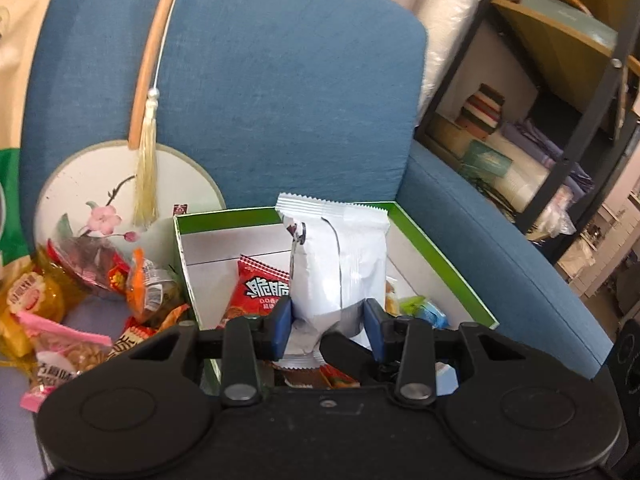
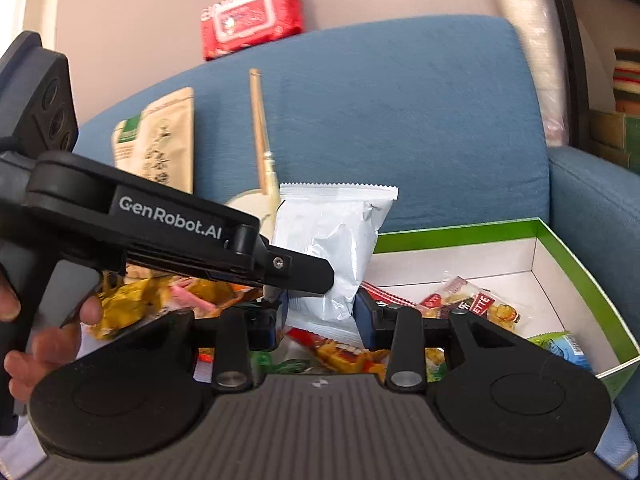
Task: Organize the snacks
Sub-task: 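Lower the white bag into the green box and open both tools, then grasp the yellow snack bag with both tools together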
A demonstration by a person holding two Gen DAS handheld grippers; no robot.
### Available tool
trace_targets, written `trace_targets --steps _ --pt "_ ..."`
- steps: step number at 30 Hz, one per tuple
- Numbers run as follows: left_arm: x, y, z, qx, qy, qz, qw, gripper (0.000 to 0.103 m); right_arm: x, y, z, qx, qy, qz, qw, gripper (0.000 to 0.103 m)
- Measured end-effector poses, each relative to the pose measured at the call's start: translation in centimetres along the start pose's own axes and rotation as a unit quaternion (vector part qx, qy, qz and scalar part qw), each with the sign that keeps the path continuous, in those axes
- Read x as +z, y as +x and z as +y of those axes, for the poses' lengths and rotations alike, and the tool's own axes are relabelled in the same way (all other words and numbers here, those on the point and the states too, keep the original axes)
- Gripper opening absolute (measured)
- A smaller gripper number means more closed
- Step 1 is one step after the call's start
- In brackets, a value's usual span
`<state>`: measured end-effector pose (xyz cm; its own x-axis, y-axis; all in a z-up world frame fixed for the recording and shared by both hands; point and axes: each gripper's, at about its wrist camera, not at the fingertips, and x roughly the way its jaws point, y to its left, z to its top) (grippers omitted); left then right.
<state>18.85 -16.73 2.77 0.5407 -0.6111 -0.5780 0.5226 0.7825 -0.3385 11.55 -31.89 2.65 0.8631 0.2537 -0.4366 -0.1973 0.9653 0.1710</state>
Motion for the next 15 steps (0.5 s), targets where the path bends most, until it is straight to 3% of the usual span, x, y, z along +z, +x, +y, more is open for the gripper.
trace_targets --steps 5,7,8,9,12,15 --pt "-0.2 1.9 0.8 0.007 -0.001 0.014 0.9999 0.041 -0.7 1.4 -0.2 -0.011 0.008 0.016 1.0 0.063" --pt "-0.4 2.1 0.7 0.016 0.009 0.014 0.9997 0.042 -1.1 1.5 -0.1 -0.014 0.001 0.016 1.0 0.071" --pt "-0.6 2.0 0.6 0.025 0.015 0.011 0.9995 0.057 -1.2 1.6 0.0 -0.016 -0.006 0.017 1.0 0.078" --pt "-0.7 1.9 0.6 0.035 0.018 0.007 0.9992 0.1 -1.3 1.7 0.2 -0.023 -0.014 0.016 1.0 0.101" --pt "-1.1 0.6 0.6 0.068 0.015 -0.025 0.9973 0.103 -1.3 1.2 0.7 -0.036 -0.036 0.002 0.999 0.103" --pt "-0.9 -0.7 0.9 0.077 0.004 -0.032 0.9965 0.103 -1.0 0.4 0.9 -0.031 -0.034 -0.009 0.999 0.103"
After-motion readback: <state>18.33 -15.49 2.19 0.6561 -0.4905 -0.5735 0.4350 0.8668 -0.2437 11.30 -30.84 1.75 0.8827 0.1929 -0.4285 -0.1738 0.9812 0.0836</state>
